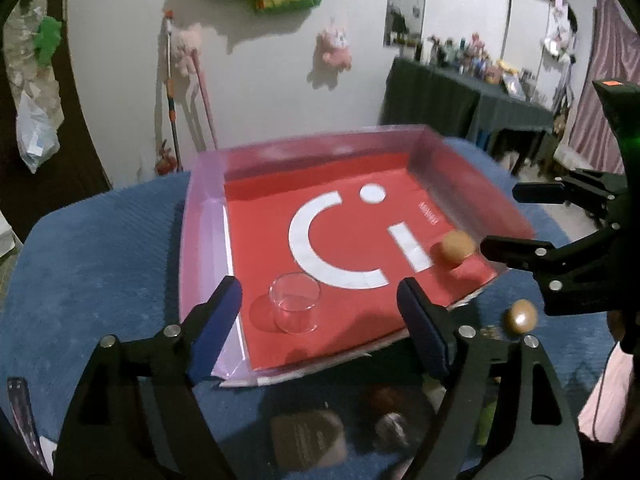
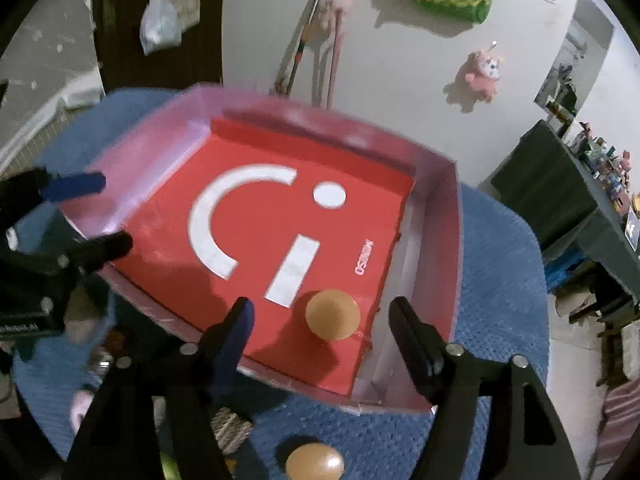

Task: Organize rigid objects
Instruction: 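Open both grippers and withdraw them from the box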

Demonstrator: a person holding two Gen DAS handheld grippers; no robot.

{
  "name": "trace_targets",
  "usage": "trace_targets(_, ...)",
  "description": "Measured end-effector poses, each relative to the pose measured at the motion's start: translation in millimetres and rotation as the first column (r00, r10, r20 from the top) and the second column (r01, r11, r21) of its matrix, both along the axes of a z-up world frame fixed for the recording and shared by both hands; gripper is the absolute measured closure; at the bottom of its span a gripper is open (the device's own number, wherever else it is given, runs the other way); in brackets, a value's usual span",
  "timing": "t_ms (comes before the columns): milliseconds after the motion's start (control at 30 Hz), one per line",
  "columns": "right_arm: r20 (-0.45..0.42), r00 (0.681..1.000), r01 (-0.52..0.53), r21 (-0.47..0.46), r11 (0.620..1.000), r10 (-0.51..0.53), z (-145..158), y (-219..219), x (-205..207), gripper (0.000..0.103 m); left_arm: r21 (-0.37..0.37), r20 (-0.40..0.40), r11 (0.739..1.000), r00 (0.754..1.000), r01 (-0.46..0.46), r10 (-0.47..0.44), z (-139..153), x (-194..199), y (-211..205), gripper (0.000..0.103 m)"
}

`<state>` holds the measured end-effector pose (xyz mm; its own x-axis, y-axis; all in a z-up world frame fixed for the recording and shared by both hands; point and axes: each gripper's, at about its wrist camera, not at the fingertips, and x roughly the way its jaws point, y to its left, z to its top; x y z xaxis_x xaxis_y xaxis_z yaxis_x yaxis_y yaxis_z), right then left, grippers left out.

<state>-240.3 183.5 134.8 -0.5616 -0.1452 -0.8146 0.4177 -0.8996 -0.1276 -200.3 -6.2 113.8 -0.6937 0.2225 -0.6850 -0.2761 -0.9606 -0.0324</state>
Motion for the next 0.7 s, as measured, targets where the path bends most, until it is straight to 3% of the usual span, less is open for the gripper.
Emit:
trace_targets(133,-0.072,0.997,-0.003,-0.064,0.998,-0.002,30.3,8.7,23.4,0.018,0.019,-0.079,1.000,0.997,-0.013,0.014,20.3,30.0,-3.2,0.019)
trace_targets(200,-0.119,0.993,-0.004,-0.086,0.996,-0.006,45.7,10.7,41.5,0.014,0.046,-0.125,0.999,0.992,-0.022,0.027,30.2,48.2,-7.1,0.008)
trace_targets(433,-0.263,0.964,-0.002,-0.180,0.984,-0.046,86.3,25.0,113.0,0.001,0.110,-0.222,0.992,0.972,-0.055,0.079,48.7,99.4,-15.5,0.005)
trace_targets(700,-0.330,0.939,0.021,-0.243,0.970,-0.103,79.0,40.2,181.8,0.000,0.174,-0.244,0.980,0.960,-0.097,0.138,30.2,148.6,-18.3,0.002)
